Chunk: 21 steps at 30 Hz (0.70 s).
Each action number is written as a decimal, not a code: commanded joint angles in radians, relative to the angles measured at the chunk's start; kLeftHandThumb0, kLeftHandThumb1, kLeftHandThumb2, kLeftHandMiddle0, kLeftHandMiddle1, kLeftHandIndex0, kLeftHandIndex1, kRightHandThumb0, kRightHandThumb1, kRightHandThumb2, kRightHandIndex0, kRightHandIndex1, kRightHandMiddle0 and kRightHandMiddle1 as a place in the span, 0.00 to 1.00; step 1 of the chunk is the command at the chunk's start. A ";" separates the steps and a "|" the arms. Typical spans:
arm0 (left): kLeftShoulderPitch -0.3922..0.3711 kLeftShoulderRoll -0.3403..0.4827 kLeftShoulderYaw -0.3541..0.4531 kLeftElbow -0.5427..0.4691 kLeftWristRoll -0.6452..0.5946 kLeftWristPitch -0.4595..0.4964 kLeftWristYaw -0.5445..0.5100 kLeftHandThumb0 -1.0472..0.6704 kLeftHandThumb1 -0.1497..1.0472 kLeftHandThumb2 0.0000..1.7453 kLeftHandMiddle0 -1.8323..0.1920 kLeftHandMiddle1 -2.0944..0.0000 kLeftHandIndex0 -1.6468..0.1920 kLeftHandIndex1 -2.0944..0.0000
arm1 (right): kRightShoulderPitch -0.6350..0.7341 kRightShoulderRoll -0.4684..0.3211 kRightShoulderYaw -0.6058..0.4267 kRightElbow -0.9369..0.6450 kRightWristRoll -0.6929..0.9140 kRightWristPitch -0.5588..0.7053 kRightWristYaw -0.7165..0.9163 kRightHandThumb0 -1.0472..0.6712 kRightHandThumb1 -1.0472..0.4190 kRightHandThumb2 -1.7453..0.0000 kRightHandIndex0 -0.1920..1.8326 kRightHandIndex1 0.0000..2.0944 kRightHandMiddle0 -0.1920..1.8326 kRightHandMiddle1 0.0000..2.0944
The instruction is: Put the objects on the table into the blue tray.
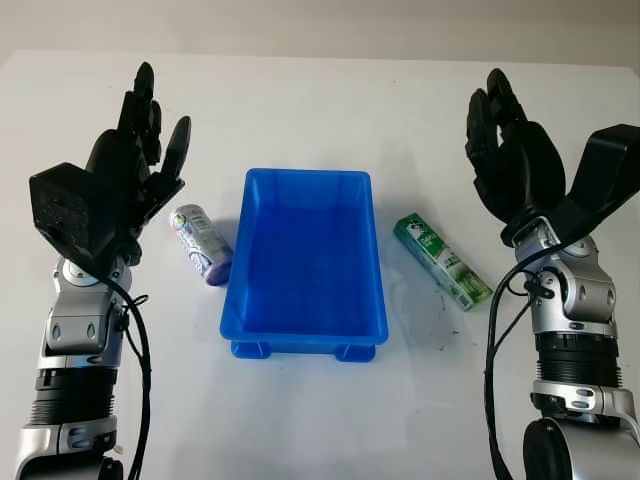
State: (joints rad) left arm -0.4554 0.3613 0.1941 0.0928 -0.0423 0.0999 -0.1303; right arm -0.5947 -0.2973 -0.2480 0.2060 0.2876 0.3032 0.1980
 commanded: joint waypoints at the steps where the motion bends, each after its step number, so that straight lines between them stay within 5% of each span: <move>1: 0.016 -0.001 0.001 -0.032 -0.003 0.003 -0.001 0.26 1.00 0.30 0.97 0.98 0.97 0.98 | 0.013 0.002 -0.004 -0.034 0.007 0.005 0.000 0.24 0.00 0.72 0.00 0.00 0.00 0.00; 14: -0.016 -0.006 -0.010 0.006 0.001 0.001 0.000 0.28 1.00 0.31 0.96 0.97 0.95 0.97 | 0.021 -0.018 0.001 -0.058 -0.011 0.026 -0.005 0.23 0.00 0.80 0.00 0.00 0.00 0.00; 21: -0.005 -0.005 0.010 0.010 -0.014 -0.018 0.005 0.26 1.00 0.29 0.96 0.97 0.96 0.97 | 0.061 -0.220 0.172 -0.227 -0.332 0.084 0.000 0.22 0.00 0.92 0.11 0.06 0.09 0.05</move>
State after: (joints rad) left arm -0.4560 0.3587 0.1947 0.1104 -0.0479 0.0908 -0.1297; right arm -0.5491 -0.4601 -0.1128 0.0327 0.0064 0.3749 0.1896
